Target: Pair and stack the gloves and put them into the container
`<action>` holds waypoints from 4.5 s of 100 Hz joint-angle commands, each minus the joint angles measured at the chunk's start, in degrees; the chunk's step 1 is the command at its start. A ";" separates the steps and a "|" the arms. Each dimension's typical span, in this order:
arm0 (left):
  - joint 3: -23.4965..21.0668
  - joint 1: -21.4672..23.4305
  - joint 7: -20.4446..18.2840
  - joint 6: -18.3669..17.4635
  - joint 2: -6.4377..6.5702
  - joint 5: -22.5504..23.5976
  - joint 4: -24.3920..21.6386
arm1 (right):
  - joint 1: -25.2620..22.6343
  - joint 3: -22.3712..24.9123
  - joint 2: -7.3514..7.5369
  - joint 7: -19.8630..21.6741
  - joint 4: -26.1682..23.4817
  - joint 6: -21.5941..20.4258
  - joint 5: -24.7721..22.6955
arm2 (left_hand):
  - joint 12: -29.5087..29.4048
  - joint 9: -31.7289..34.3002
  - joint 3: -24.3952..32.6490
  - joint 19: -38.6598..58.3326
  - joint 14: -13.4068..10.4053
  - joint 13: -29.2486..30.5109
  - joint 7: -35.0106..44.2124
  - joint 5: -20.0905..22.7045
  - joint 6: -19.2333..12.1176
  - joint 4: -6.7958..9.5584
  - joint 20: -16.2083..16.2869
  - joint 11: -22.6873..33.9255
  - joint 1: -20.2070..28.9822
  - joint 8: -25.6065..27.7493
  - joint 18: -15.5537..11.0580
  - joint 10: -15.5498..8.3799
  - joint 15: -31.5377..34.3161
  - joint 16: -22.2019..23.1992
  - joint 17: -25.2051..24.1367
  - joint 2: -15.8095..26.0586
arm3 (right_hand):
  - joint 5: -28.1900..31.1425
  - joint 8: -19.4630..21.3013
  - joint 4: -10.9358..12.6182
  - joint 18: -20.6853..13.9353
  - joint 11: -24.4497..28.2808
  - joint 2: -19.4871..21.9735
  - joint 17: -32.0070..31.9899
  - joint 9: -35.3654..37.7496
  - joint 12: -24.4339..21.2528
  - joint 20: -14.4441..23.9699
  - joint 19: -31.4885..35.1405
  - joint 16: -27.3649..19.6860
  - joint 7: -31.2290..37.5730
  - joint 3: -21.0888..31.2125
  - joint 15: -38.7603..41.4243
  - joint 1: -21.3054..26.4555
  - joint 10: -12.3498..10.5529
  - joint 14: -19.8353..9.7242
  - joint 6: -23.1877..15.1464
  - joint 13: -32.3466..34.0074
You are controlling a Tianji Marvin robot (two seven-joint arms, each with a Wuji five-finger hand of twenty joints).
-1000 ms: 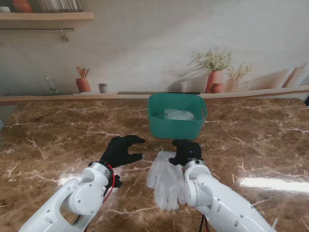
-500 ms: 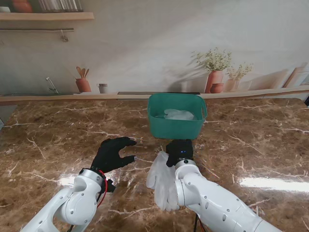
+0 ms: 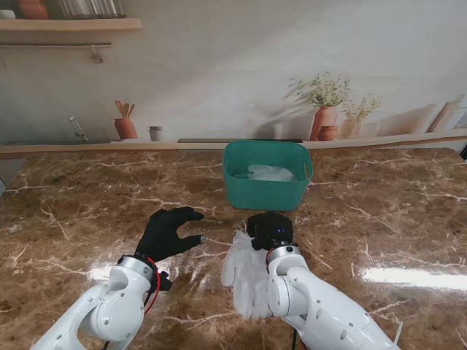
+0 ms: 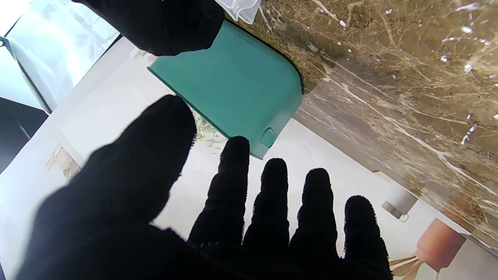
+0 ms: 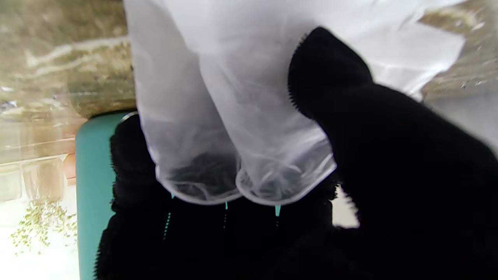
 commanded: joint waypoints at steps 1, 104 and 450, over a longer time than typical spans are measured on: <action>-0.02 0.32 -0.03 0.21 -0.09 -0.31 -0.14 | 0.63 1.01 -0.59 -0.01 0.75 -0.48 0.68 | -0.88 0.71 -1.26 -1.78 -3.01 -0.79 1.06 2.02 -1.75 0.97 -0.78 -1.37 -0.62 0.60 -0.22 -1.82 -1.84 -0.86 -0.81 2.08 | 1.27 0.80 -1.40 -0.85 0.98 -1.23 0.75 1.60 0.99 -1.24 2.42 0.89 1.72 0.08 1.11 1.93 -1.00 -0.15 -1.90 2.66; -0.63 0.56 -1.14 -0.33 0.19 -0.06 -0.82 | -14.84 11.72 4.67 -4.92 -9.85 -20.62 -11.69 | -1.14 0.12 -3.04 -4.14 -3.05 -1.56 0.64 1.34 -1.69 1.23 0.38 -1.88 -0.60 0.46 -0.31 -1.68 -2.47 -1.12 -1.01 3.08 | 0.31 2.93 -0.87 -1.38 3.03 -0.13 -5.01 -0.73 4.14 0.39 3.36 8.12 2.13 1.01 9.31 1.79 -1.62 -1.08 -2.11 -3.53; -3.24 3.20 -0.87 -3.36 0.48 1.45 -2.55 | -10.09 19.20 9.29 14.84 -3.32 -43.40 -13.59 | -1.26 1.05 -2.36 -6.14 -3.17 -0.70 0.22 1.62 -1.69 1.15 1.50 -2.04 0.14 0.22 -0.46 -2.52 -2.49 -1.30 -0.83 4.24 | -7.35 -8.84 0.85 0.42 -19.62 3.66 -29.93 -34.37 -18.46 -8.05 -39.06 -14.41 -9.34 1.94 -30.43 -24.50 2.78 2.10 0.87 -35.71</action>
